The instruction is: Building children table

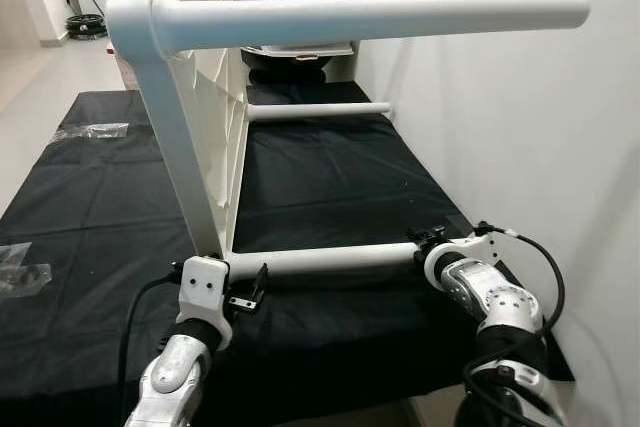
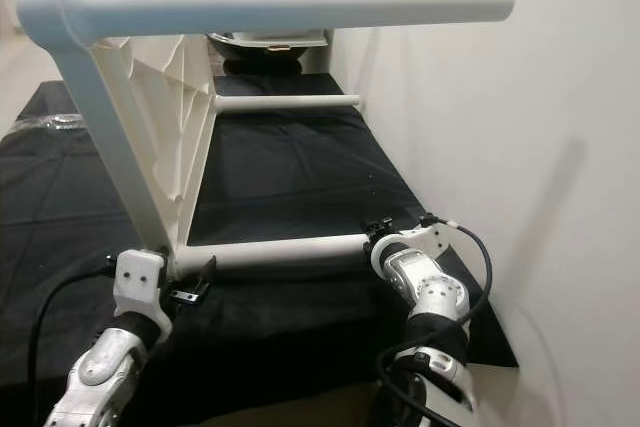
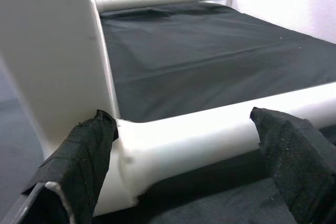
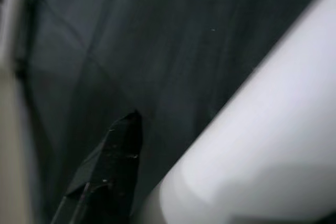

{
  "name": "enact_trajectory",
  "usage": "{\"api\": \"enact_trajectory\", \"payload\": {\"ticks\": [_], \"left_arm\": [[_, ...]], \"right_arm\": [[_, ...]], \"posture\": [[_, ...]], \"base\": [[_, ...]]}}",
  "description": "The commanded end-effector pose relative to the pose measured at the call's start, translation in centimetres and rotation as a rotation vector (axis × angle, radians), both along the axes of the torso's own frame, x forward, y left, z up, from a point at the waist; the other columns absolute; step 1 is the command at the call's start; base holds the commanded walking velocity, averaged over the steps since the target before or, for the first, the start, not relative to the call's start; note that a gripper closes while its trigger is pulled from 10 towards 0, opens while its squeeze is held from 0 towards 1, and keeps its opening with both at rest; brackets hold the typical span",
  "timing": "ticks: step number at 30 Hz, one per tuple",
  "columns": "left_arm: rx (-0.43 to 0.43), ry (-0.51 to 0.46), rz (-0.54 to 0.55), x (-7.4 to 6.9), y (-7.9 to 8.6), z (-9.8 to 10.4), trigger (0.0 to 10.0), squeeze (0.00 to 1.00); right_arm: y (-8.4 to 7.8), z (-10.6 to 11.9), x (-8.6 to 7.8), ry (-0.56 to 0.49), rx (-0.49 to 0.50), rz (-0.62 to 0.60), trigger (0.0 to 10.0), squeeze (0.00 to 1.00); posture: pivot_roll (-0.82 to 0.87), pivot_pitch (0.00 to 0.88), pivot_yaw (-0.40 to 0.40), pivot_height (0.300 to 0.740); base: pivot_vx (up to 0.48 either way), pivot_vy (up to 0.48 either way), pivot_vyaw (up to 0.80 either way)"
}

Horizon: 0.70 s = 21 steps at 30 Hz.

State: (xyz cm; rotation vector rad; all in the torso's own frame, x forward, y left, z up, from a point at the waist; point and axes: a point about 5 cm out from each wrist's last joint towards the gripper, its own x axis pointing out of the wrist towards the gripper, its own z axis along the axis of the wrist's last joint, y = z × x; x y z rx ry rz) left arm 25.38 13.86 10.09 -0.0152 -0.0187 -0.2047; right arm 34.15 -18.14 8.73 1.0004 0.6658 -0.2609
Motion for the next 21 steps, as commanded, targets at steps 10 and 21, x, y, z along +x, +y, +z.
{"api": "enact_trajectory", "payload": {"ticks": [10,21], "left_arm": [[0.015,0.003,-0.006,0.0,-0.2,0.0,10.0,0.00],[0.008,0.018,-0.009,-0.2,-0.2,-0.3,10.0,0.00]], "right_arm": [[-2.7,-0.5,-3.1,0.227,-0.180,-0.216,10.0,1.00],[-5.4,-0.3,-8.0,0.285,-0.156,-0.339,10.0,1.00]], "posture": [[-0.01,0.000,-0.110,0.740],[-0.06,0.000,-0.094,0.740]], "base": [[0.000,0.000,0.00],[0.000,0.000,0.00]]}}
